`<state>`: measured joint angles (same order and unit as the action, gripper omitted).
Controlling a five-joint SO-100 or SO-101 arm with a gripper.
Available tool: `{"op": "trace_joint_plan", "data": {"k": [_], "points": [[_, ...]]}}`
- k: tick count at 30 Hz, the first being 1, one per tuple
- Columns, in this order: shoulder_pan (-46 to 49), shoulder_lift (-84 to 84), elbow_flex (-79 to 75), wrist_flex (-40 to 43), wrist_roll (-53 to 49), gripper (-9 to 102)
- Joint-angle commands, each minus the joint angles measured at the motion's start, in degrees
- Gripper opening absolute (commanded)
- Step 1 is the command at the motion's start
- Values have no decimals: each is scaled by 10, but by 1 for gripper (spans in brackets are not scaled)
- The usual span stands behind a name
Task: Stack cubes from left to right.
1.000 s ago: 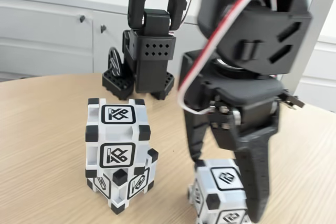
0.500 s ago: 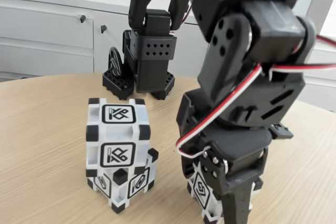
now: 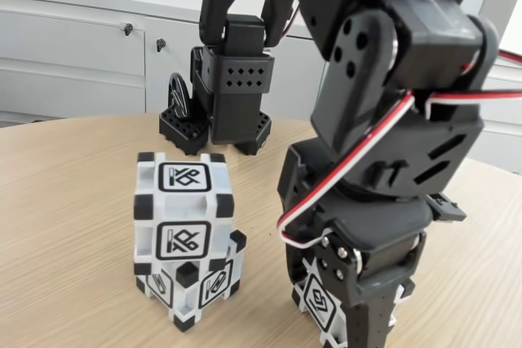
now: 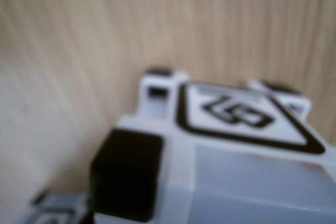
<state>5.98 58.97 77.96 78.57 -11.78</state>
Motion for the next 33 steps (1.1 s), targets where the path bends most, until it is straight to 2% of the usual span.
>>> {"op": "trace_joint_plan", "data": {"k": [1, 17, 24, 33], "points": [[-4, 54, -20, 10, 4, 18], [14, 403, -18, 13, 9, 15], [111, 462, -18, 62, -25, 16], [216, 453, -14, 63, -74, 15]]}}
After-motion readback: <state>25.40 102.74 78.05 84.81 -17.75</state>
